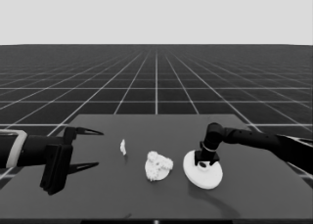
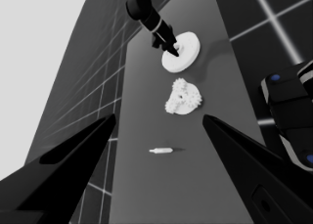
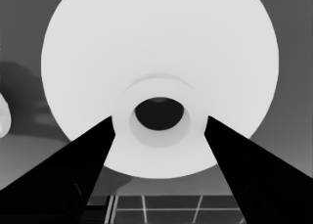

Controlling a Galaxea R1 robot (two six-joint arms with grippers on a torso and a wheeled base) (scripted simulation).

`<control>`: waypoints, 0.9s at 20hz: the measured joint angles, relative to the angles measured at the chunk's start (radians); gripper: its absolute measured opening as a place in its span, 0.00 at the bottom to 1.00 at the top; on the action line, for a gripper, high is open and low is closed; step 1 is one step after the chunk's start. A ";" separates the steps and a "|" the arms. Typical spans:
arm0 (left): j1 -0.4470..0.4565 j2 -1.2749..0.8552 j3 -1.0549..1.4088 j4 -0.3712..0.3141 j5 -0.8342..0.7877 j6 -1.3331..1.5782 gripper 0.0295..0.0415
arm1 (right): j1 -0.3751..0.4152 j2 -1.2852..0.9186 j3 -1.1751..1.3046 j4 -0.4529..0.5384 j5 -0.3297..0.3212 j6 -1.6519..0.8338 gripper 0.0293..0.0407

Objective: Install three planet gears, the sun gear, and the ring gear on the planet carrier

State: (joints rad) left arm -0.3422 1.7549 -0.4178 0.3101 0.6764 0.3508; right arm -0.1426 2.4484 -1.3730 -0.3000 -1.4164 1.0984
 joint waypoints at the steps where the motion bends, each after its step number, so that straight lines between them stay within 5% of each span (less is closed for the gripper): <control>1: 0.000 0.000 0.000 0.000 0.000 0.000 0.75 | 0.000 0.000 0.000 0.000 0.000 0.000 0.49; 3: 0.000 0.000 0.000 0.000 0.000 0.000 0.75 | 0.000 0.000 0.000 0.000 0.000 0.000 0.49; 4: 0.000 0.000 0.000 0.000 0.000 0.000 0.75 | 0.116 -0.052 0.129 0.134 -0.096 0.053 0.49; 6: 0.000 0.000 0.000 0.000 0.000 0.000 0.75 | 0.331 -0.063 0.157 0.301 -0.163 0.066 0.49; 8: 0.000 0.000 0.000 0.000 0.000 0.000 0.75 | 0.401 -0.052 0.131 0.359 -0.185 0.054 0.49; 13: 0.000 0.000 0.000 0.000 0.000 0.000 0.75 | 0.430 -0.045 0.111 0.386 -0.197 0.045 0.49; 15: 0.000 0.000 0.000 0.000 0.000 0.000 0.75 | 0.401 0.297 0.009 0.366 -0.164 0.328 0.49; 18: 0.000 0.000 0.000 0.000 0.000 0.000 0.75 | 0.387 0.535 -0.190 0.353 -0.162 0.323 0.49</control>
State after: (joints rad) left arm -0.3422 1.7549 -0.4178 0.3101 0.6764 0.3508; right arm 0.2444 2.9830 -1.5627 0.0534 -1.5789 1.4210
